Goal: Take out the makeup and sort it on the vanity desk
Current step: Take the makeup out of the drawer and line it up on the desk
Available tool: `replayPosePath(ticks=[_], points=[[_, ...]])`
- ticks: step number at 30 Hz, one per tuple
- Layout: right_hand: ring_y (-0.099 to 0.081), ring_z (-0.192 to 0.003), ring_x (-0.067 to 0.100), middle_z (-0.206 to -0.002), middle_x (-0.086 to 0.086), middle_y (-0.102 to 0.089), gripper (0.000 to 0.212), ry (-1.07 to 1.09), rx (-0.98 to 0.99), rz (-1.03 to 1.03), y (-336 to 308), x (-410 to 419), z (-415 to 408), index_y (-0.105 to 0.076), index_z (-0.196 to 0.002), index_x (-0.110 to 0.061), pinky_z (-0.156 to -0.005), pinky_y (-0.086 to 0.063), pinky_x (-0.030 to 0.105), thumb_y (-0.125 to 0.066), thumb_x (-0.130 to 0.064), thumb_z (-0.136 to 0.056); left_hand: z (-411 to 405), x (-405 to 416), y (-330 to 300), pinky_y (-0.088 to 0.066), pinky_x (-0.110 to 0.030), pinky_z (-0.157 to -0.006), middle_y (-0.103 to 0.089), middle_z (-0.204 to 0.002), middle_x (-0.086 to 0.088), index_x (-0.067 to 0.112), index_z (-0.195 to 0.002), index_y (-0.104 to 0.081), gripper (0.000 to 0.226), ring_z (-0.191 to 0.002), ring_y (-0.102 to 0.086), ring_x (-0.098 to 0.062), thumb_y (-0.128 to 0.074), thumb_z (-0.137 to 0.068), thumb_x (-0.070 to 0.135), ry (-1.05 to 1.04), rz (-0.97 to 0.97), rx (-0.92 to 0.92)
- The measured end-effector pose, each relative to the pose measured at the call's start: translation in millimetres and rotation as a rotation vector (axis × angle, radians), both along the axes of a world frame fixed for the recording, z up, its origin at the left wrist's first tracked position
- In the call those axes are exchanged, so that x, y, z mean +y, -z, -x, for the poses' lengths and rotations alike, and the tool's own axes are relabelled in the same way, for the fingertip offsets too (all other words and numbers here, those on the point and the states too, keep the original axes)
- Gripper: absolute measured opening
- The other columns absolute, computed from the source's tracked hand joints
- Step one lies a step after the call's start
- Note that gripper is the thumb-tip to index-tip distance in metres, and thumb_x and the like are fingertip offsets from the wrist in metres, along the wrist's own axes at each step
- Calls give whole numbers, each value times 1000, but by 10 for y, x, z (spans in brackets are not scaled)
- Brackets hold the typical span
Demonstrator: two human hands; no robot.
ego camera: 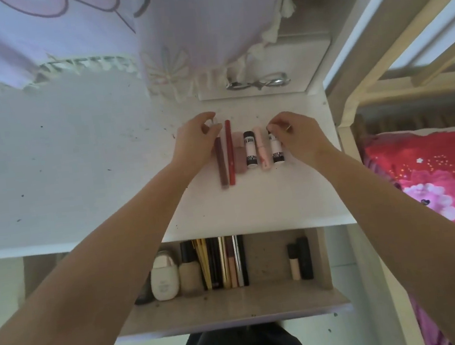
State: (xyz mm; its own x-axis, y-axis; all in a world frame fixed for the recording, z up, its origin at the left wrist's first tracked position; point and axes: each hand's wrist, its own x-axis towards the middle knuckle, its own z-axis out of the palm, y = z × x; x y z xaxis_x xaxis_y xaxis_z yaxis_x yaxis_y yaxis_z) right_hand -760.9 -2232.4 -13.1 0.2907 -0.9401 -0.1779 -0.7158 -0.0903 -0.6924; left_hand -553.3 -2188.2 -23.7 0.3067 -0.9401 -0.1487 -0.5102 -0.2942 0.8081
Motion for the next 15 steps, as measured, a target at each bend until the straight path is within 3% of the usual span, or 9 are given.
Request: replayPosePath(ticks=[4, 6, 8, 10, 13, 15], points=[[-51, -82, 11, -103, 4, -58, 17, -11, 34, 46, 39, 13, -38, -65, -104, -14, -68, -29, 10, -54, -22, -93, 54, -16, 2, -50, -41, -89, -57, -106, -6, 19, -133, -49, 43, -90, -61, -27, -54, -92, 31, 19, -31, -24], [-52, -80, 10, -105, 3, -56, 20, 17, 17, 39, 24, 69, -21, -63, -109, -15, -69, -32, 10, -53, -23, -94, 75, 89, -31, -52, -42, -87, -55, -111, -7, 18, -135, -45, 44, -93, -61, -25, -52, -94, 29, 21, -40, -19], [-54, -77, 10, -104, 0, -54, 21, 52, -4, 47, -24, 204, 44, -60, -113, -16, -68, -34, 9, -51, -23, -95, 116, 343, -80, -54, -37, -79, -56, -106, -2, 19, -131, -46, 37, -87, -61, -18, -49, -95, 26, -5, 19, -7], [-57, -74, 7, -100, -4, -55, 18, 69, -29, 87, -85, 477, 178, -60, -111, -19, -65, -37, 4, -48, -21, -96, 190, 799, -79, -53, -26, -68, -57, -89, 8, 23, -114, -52, 21, -74, -57, -5, -45, -94, 24, -19, 144, 16], [-58, -62, 1, -80, -9, -62, 20, 55, -161, 24, -78, 1144, 467, -58, -94, -31, -59, -42, 4, -47, -14, -96, 385, 1738, 55, -41, -11, -50, -55, -69, 16, 38, -97, -51, 13, -57, -50, 1, -39, -90, 36, 210, 120, 36], [-58, -60, 2, -73, -8, -63, 27, -2, -111, -84, 56, 1630, 618, -55, -88, -37, -57, -45, 12, -47, -12, -96, 519, 2213, 297, -46, -15, -58, -61, -79, 20, 37, -101, -56, 17, -69, -56, 4, -43, -92, 33, 475, 3, -95]])
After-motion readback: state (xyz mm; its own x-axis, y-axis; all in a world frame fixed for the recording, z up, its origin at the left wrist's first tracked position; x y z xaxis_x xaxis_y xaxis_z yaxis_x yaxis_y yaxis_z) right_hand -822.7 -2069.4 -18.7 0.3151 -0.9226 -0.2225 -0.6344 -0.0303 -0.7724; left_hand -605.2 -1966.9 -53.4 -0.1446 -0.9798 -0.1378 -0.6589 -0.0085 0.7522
